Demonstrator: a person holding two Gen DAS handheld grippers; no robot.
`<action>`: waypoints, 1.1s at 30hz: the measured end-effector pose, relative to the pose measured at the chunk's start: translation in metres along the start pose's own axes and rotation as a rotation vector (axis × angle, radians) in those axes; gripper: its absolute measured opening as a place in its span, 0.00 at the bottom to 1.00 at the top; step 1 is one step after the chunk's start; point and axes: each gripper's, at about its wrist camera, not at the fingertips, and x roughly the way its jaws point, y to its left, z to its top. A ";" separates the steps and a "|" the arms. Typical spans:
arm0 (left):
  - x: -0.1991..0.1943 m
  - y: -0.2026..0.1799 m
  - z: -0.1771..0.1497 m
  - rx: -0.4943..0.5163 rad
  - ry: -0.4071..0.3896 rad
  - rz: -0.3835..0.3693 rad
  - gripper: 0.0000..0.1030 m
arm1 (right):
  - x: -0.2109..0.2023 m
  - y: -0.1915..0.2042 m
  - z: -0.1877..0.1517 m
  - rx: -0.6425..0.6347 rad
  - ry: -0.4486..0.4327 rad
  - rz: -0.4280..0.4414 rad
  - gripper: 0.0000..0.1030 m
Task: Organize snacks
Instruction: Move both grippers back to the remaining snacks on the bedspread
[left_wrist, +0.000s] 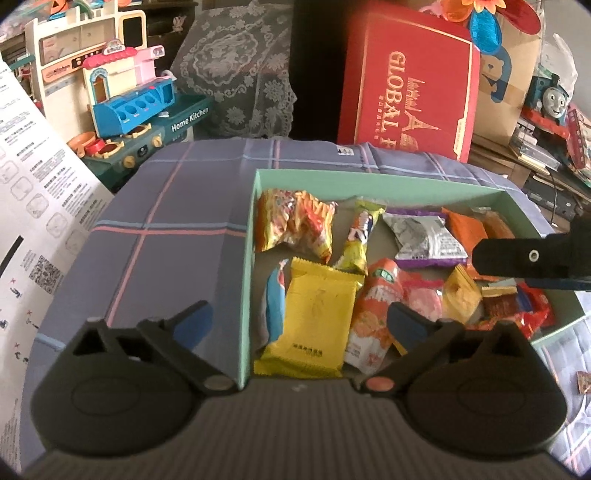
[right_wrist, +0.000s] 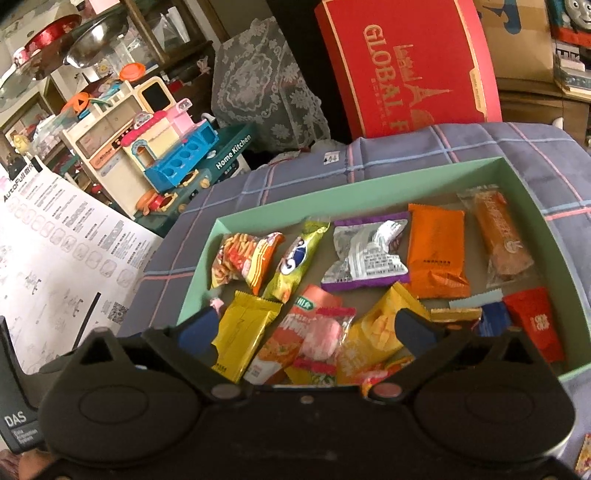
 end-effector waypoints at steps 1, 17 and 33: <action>-0.003 0.001 -0.001 0.000 0.000 -0.001 1.00 | -0.003 0.001 -0.002 0.000 -0.002 0.001 1.00; -0.059 0.043 -0.072 -0.082 0.064 0.011 1.00 | -0.056 0.017 -0.049 -0.015 -0.002 0.037 1.00; -0.075 0.032 -0.139 -0.091 0.180 -0.005 1.00 | -0.063 0.005 -0.117 0.026 0.104 0.014 1.00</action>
